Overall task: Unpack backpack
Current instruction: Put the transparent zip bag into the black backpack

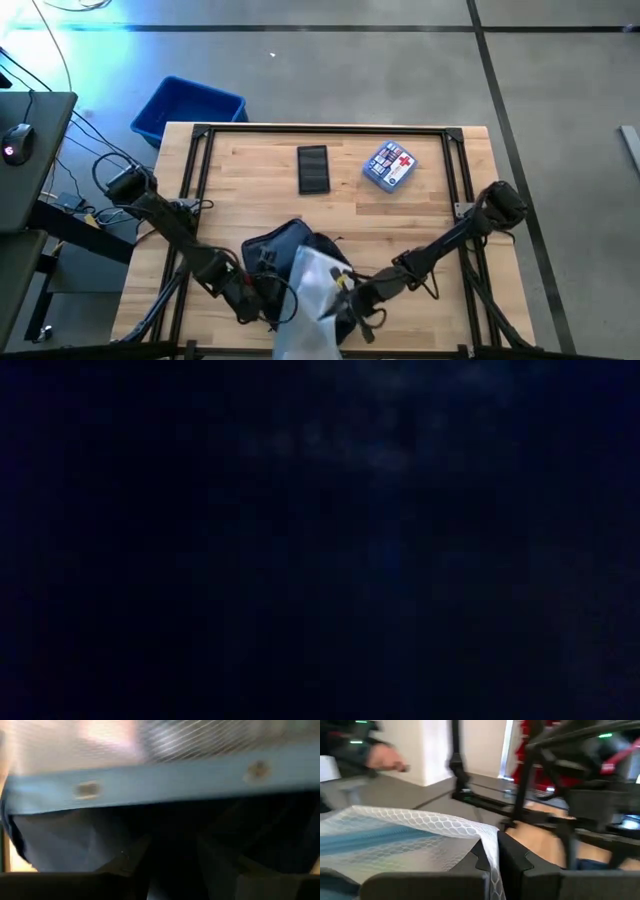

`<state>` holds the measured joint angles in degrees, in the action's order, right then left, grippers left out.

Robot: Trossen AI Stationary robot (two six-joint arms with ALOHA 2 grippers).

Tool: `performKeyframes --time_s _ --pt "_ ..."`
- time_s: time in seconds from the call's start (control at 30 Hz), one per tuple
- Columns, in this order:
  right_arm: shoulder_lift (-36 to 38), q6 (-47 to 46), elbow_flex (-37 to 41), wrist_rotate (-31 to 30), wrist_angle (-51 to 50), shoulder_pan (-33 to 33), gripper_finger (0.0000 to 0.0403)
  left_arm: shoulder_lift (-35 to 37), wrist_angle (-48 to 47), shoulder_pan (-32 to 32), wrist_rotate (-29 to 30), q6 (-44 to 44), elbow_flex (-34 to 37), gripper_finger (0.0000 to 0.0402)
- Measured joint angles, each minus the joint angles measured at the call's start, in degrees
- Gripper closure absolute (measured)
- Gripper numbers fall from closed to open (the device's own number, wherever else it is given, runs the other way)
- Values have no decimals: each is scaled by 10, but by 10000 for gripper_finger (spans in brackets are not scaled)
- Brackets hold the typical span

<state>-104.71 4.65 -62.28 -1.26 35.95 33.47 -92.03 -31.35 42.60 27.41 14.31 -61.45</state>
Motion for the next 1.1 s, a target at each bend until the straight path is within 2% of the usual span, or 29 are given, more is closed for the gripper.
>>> performKeyframes --time_s 0.17,0.47,0.7,0.77,0.9,0.93,1.1 --pt "-1 -9 0 38 5 3 403 -1 -25 4 32 -2 1 270" --pt "-36 -31 -1 50 37 -29 403 -60 -22 -15 100 -26 2 270" --pt "-55 -34 -1 60 54 -58 403 -111 -24 -18 191 -25 3 274" --pt "-56 -40 -1 63 53 -63 403 -120 -23 -18 215 -25 3 294" --pt "-57 -42 -1 68 40 -66 403 -126 -22 -16 242 -24 3 378" --pt "-57 -42 -1 69 41 -66 403 -125 -19 -15 252 -22 3 390" --pt "-57 -26 -1 71 41 -66 403 -123 -17 3 312 -37 -24 400"
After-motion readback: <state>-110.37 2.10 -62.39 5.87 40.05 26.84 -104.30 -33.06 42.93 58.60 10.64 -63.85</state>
